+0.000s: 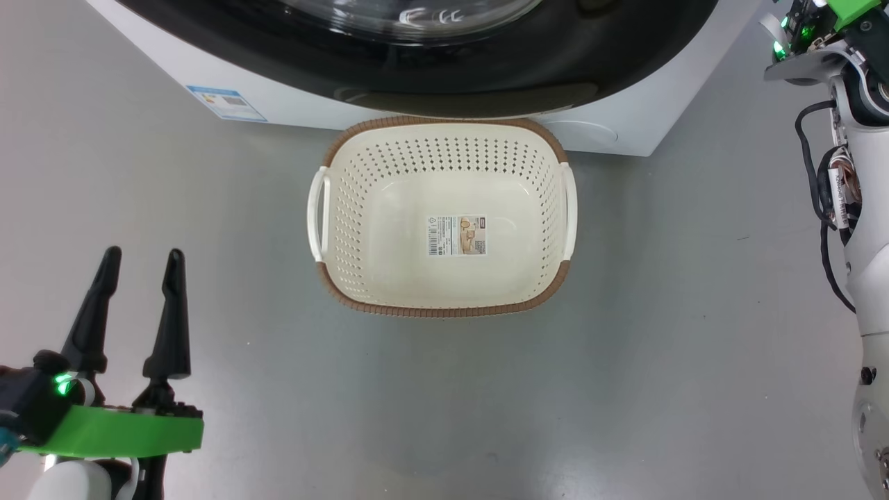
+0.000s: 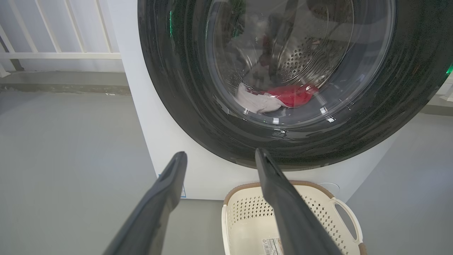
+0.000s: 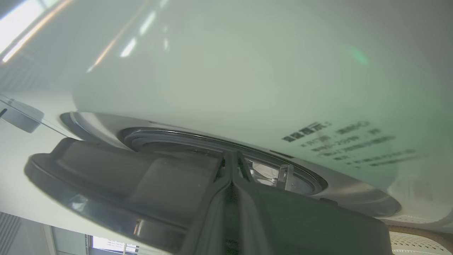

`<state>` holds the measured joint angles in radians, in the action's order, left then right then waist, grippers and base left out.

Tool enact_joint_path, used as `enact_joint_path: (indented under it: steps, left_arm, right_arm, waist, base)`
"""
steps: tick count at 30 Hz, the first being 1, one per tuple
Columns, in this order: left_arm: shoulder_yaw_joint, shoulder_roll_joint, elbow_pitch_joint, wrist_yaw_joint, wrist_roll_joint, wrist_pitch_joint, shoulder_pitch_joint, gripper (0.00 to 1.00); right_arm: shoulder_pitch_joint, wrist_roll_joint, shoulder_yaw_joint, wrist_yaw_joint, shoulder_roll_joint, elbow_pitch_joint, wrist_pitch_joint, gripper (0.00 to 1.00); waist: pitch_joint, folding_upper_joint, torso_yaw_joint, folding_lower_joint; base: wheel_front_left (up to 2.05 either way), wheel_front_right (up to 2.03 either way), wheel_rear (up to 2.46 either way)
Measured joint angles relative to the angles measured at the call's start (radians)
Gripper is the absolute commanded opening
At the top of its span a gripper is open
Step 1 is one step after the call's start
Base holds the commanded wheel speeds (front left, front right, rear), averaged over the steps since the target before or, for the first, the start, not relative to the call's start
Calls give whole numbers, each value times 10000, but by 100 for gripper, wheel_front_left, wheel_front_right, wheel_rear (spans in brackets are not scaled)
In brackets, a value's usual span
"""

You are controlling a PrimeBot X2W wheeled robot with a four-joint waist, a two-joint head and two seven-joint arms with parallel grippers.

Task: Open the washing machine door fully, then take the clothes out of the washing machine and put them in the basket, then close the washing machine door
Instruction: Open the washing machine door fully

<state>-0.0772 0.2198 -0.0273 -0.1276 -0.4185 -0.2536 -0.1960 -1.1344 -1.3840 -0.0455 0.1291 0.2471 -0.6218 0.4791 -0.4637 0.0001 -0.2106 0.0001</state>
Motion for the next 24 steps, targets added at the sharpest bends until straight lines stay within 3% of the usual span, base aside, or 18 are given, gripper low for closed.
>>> enact_joint_path:
  steps: [12, 24]
  left_arm:
    - [52, -2, -52, 0, 0, 0, -1, 100]
    - [52, 0, -77, 0, 21, 0, 66, 100]
  right_arm:
    - [-47, -100, -17, -2, 8, -307, 817, 0]
    - [1302, -771, -63, -2, -347, 416, 1898, 0]
  waist:
    - [137, 0, 39, -1]
    - [574, 0, 279, 0]
  base:
    - [0, 0, 0]
    - [0, 0, 0]
